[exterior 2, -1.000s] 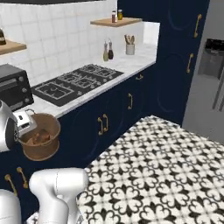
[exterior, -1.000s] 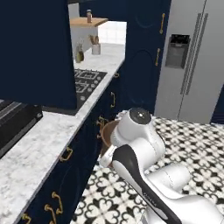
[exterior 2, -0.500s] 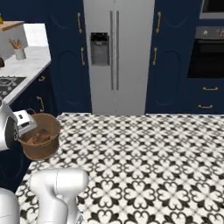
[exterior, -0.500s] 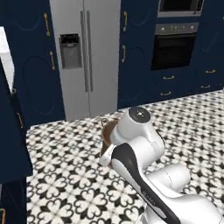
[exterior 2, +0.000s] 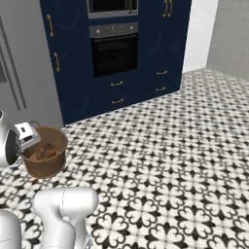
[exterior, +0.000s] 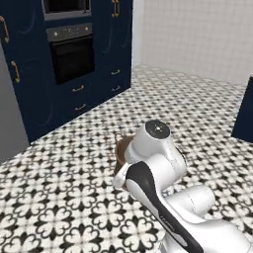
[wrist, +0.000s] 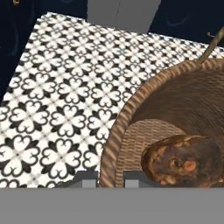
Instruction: Open the cabinet, pick up the bread from the cabinet and place it in the basket. Then move the basket to the dining counter.
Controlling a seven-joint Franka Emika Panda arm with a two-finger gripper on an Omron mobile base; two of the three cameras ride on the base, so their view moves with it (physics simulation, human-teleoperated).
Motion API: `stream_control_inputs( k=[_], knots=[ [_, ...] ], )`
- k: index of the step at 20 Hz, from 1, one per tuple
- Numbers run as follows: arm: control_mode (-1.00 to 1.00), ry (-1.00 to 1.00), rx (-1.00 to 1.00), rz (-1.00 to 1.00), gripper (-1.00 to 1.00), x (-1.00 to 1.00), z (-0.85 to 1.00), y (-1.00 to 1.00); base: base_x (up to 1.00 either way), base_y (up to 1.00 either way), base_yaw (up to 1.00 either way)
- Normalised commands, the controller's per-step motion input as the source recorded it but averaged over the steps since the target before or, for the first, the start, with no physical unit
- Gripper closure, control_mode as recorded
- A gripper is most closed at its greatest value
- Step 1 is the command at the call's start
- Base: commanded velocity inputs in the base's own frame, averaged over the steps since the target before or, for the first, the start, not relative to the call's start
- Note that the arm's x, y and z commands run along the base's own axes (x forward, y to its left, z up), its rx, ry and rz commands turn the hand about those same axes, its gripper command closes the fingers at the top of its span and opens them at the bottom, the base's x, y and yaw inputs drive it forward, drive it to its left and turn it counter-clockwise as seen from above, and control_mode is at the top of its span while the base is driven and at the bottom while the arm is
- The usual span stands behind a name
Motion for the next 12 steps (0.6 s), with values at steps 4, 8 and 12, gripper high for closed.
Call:
stream_control_inputs(
  k=[4,8,12],
  knots=[
    [1.0,0.0,0.0,0.0,1.0,0.0,0.0,0.0,0.22,0.09,-0.85],
    [1.0,0.0,0.0,0.0,1.0,0.0,0.0,0.0,1.0,0.52,-0.59],
    [1.0,0.0,0.0,0.0,1.0,0.0,0.0,0.0,1.0,0.23,-0.55]
  ],
)
